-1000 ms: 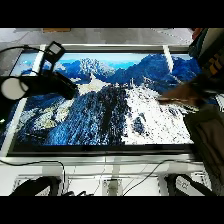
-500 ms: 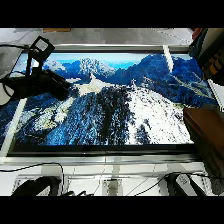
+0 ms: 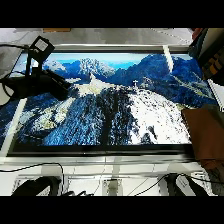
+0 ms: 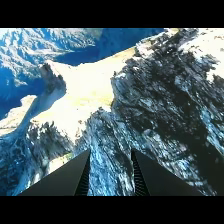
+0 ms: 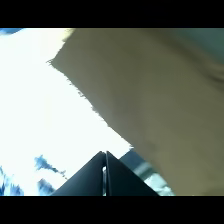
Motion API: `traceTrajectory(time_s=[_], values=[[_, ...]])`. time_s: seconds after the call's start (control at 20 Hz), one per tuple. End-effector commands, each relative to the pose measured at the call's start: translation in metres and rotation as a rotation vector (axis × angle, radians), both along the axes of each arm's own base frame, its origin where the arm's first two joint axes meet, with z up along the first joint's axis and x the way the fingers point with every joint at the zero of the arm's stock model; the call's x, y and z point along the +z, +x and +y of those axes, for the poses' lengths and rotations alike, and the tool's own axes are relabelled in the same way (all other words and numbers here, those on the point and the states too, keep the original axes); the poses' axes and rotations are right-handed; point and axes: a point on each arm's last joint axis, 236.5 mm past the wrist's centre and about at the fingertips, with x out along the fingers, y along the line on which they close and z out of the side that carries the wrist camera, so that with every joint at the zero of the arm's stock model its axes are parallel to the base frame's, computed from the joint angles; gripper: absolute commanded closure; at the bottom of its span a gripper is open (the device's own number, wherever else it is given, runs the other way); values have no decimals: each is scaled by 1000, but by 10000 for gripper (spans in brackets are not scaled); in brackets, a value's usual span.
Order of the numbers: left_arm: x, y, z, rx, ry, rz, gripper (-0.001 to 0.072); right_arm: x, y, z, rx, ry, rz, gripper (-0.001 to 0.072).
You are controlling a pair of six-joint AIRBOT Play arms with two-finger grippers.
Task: Fold the clothes and pants, and hang the long-sleeved shirts on hangers.
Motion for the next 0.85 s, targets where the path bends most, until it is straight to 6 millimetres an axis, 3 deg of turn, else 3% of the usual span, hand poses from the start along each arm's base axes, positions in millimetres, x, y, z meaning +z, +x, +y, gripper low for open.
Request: traceTrajectory(time_s=[0.0,0.1,0.2,0.4,0.8], values=[[0,0,0,1,0,-1,428,4,44,91,402,-86,-25,701],[0,0,0,1,0,-1,427,8,61,134,562,-172,-61,701],[0,0,0,1,0,-1,428,9,70,157,611,-212,-77,702],[0,0,0,1,0,0,427,-3,68,170,524,-128,-36,701],[0,0,0,1,0,0,428,-2,68,175,530,-108,-45,701]])
